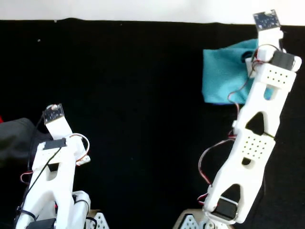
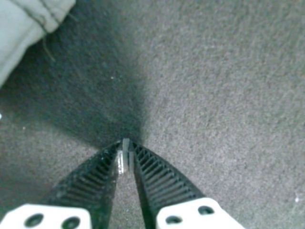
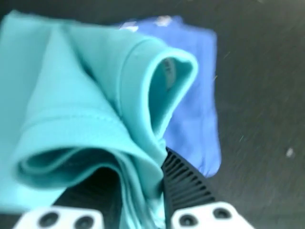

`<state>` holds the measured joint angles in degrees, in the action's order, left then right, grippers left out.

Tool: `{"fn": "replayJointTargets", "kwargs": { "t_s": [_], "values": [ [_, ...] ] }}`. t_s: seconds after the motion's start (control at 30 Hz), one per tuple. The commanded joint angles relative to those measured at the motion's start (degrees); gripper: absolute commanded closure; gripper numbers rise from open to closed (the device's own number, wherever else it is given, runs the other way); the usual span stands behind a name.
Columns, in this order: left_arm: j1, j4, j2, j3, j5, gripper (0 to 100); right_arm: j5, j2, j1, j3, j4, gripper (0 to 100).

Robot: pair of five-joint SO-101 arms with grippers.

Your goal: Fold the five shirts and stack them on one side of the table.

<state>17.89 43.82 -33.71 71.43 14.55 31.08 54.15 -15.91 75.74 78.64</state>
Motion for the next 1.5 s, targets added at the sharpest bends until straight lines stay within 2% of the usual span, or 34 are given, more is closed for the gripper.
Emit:
{"fn": "replayJointTargets", "kwargs": {
  "t_s": [0.0,0.17,0.3,0.37,0.53,0.67,0.77,0.87,0.93,1.13,1.3,1.47],
  "values": [
    [0.48,-1.32,0.04,0.13,0.09,99,0.7,1.54,-1.45,2.15,-6.02,99.1],
    [0.48,-1.32,0.04,0.13,0.09,99,0.53,4.97,-1.8,2.15,-9.71,94.9],
    [0.48,-1.32,0.04,0.13,0.09,99,0.26,5.85,-2.07,2.15,-9.89,81.6],
    [0.48,-1.32,0.04,0.13,0.09,99,-3.08,5.76,-2.07,2.59,-9.8,76.9],
    [0.48,-1.32,0.04,0.13,0.09,99,-14.33,5.67,-1.63,2.86,-13.05,76.6],
    [0.48,-1.32,0.04,0.13,0.09,99,-20.48,5.67,-1.63,2.86,-16.22,76.6],
    [0.48,-1.32,0.04,0.13,0.09,99,-21.8,5.32,-0.57,4.18,-16.04,79.6],
    [0.48,-1.32,0.04,0.13,0.09,99,-21.71,4.26,1.54,6.73,-14.11,99.4],
    [0.48,-1.32,0.04,0.13,0.09,99,-20.66,4.35,2.77,7.78,-14.29,96.2],
    [0.48,-1.32,0.04,0.13,0.09,99,-16.09,7.34,1.89,3.65,-17.1,99.3],
    [0.48,-1.32,0.04,0.13,0.09,99,-15.38,14.2,-2.51,2.33,-29.76,99.3],
    [0.48,-1.32,0.04,0.13,0.09,99,-15.38,21.85,-3.12,2.33,-43.82,99.3]
  ]
}}
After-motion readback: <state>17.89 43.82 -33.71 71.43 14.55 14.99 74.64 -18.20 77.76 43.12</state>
